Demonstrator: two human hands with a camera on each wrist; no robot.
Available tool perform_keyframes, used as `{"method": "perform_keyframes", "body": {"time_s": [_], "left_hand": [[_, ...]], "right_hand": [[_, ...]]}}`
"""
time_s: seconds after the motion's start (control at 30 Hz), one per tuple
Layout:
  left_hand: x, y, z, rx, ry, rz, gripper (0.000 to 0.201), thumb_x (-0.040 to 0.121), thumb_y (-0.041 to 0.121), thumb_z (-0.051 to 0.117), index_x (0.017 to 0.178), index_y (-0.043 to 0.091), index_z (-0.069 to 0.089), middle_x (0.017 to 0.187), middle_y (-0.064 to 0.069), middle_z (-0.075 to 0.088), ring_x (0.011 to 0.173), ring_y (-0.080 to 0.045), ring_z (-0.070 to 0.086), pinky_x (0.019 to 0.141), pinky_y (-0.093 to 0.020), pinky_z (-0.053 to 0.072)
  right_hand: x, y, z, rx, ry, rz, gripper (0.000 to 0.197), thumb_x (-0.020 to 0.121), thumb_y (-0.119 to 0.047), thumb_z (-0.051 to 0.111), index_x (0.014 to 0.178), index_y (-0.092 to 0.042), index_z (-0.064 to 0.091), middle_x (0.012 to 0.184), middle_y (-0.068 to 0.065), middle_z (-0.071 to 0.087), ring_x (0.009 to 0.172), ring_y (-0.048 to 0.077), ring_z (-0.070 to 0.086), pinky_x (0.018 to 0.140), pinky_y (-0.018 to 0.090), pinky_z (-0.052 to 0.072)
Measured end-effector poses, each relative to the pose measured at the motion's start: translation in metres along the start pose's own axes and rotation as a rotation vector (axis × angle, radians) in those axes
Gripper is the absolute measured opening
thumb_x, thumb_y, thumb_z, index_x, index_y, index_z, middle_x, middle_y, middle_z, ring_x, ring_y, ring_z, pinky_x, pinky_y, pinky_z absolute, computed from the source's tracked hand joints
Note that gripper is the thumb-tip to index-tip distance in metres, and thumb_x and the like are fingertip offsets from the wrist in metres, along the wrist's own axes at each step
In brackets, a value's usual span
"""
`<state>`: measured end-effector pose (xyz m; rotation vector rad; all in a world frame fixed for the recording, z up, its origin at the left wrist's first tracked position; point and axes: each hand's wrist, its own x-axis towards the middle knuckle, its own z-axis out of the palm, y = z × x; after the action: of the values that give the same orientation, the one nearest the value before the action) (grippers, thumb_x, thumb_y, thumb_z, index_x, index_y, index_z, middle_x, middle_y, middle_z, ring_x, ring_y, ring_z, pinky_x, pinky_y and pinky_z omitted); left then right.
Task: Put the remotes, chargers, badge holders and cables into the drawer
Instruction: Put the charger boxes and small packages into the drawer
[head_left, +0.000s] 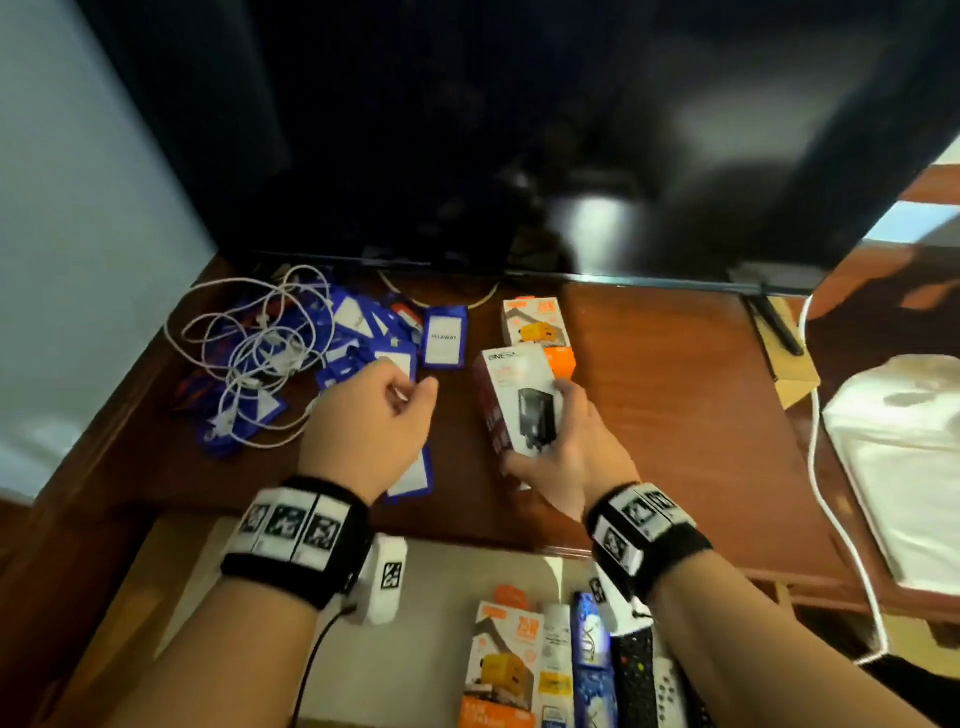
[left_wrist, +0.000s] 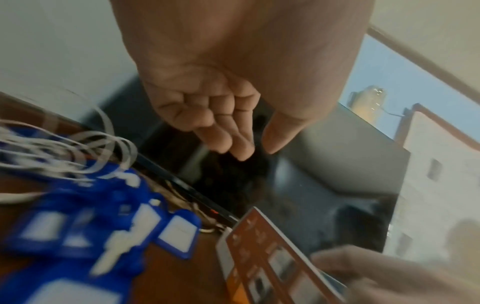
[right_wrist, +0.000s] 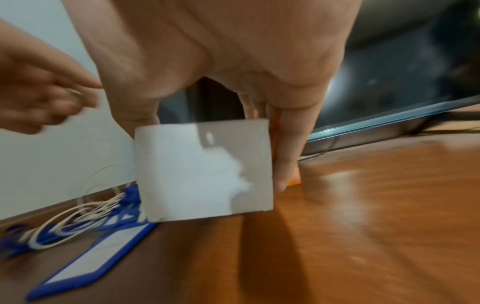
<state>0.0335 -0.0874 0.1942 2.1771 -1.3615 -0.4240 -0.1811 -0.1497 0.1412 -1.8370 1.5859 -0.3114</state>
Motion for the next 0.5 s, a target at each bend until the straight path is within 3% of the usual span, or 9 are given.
{"method": "perform_keyframes", "body": {"time_s": [0.07,0.13,0.2,0.3,0.4,0.5], "left_hand": [[0.035,0.02,0.021,0.029,-0.095,0.048,0.028,0.094,0.056,0.062,0.095,0.029,0.058,0.081,0.009,0.067,0.08,-0.015,0.064,0.072,-0.033,0.05],[0.065,0.036,0.052,0.096,-0.172,0.116,0.036,0.091,0.058,0.063,0.113,0.031,0.055,0.096,0.006,0.07,0.097,-0.021,0.065,0.08,-0.035,0.054],[0.09,0.051,0.087,0.161,-0.244,0.137,0.057,0.087,0.061,0.066,0.13,0.028,0.048,0.115,-0.003,0.067,0.112,-0.028,0.064,0.088,-0.04,0.056],[0.115,0.072,0.128,0.206,-0.347,0.062,0.099,0.077,0.074,0.068,0.152,0.025,0.026,0.14,-0.014,0.055,0.122,-0.038,0.061,0.098,-0.047,0.055],[0.129,0.094,0.151,0.238,-0.392,0.002,0.119,0.071,0.084,0.064,0.159,0.023,0.011,0.151,-0.022,0.042,0.131,-0.041,0.053,0.103,-0.05,0.051],[0.137,0.11,0.168,0.312,-0.402,-0.029,0.128,0.065,0.088,0.064,0.16,0.022,0.01,0.153,-0.024,0.037,0.134,-0.042,0.049,0.107,-0.054,0.048]], "right_hand": [[-0.015,0.016,-0.011,0.034,0.058,0.037,0.106,0.066,-0.048,0.084,0.15,-0.032,0.022,0.143,-0.003,0.047,0.118,0.021,0.061,0.097,0.034,0.05],[-0.029,0.03,-0.021,0.047,0.086,0.073,0.106,0.064,-0.051,0.083,0.15,-0.036,0.022,0.146,-0.006,0.047,0.116,0.016,0.062,0.097,0.035,0.052],[-0.044,0.043,-0.028,0.02,0.109,0.096,0.105,0.064,-0.055,0.08,0.149,-0.039,0.021,0.143,-0.009,0.048,0.111,0.012,0.063,0.092,0.036,0.055],[-0.063,0.06,-0.038,-0.01,0.152,0.132,0.104,0.065,-0.056,0.081,0.148,-0.042,0.02,0.135,-0.013,0.049,0.099,0.007,0.061,0.082,0.028,0.052],[-0.079,0.075,-0.044,-0.003,0.176,0.148,0.107,0.065,-0.059,0.082,0.149,-0.042,0.02,0.135,-0.017,0.048,0.106,0.003,0.06,0.087,0.025,0.051],[-0.092,0.083,-0.049,0.006,0.168,0.168,0.108,0.067,-0.058,0.083,0.15,-0.042,0.017,0.128,-0.022,0.042,0.104,0.001,0.06,0.085,0.018,0.048]]}}
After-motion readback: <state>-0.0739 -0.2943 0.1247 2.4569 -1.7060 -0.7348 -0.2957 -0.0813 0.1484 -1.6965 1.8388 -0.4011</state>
